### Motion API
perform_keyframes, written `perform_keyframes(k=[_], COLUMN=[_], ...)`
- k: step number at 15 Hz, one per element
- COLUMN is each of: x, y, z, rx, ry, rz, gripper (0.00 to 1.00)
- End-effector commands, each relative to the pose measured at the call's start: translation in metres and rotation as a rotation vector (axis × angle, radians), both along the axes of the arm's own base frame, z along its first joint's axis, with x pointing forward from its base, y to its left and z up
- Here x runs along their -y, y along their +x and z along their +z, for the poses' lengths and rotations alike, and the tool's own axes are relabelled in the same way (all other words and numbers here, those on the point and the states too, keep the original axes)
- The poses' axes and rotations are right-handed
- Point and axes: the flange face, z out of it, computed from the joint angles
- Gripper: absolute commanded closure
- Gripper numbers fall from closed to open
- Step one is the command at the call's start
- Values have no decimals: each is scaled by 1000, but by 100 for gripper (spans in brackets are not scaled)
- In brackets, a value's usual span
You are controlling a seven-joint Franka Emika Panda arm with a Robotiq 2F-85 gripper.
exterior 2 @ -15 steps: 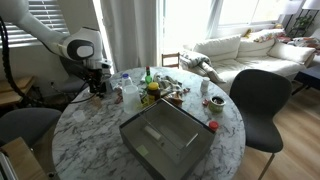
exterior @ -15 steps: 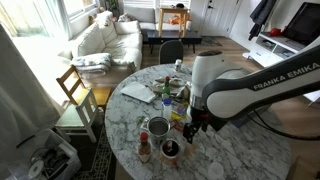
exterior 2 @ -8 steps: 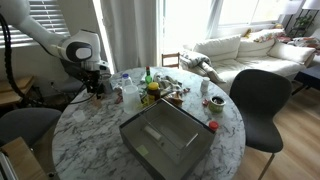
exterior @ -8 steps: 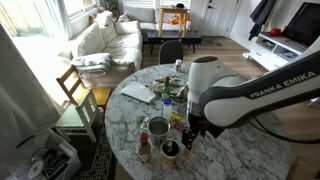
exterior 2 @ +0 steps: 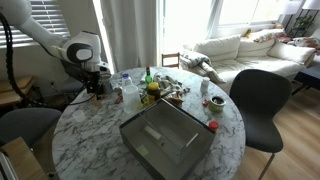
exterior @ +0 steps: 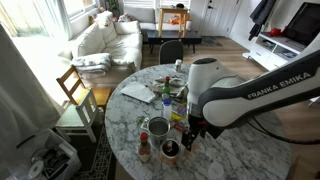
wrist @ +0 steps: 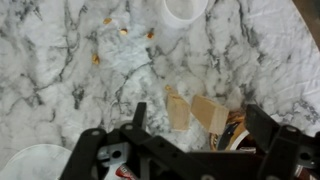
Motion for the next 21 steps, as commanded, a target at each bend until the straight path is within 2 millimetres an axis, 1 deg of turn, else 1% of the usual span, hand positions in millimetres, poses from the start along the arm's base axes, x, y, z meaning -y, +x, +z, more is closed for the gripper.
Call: perform_keyframes(k=[1,7,8,9,10,11,15,19,21], x=[7,9,9,9,9,9,9,8,8], y=[8,15,16,16,17,18,20,18,16], z=[-14,-25,-26,-28,-29,-31,-33,-25,-18], rx=[-13,-25,-28,-30,-34,-36,-40,-44,-45], ry=[49,72,71,71,68,65,49,47,54], rz=[-24,-29,-26,-23,-24,-25,-21,-23,-22], gripper=[0,0,3,14,28,29,61,91,92])
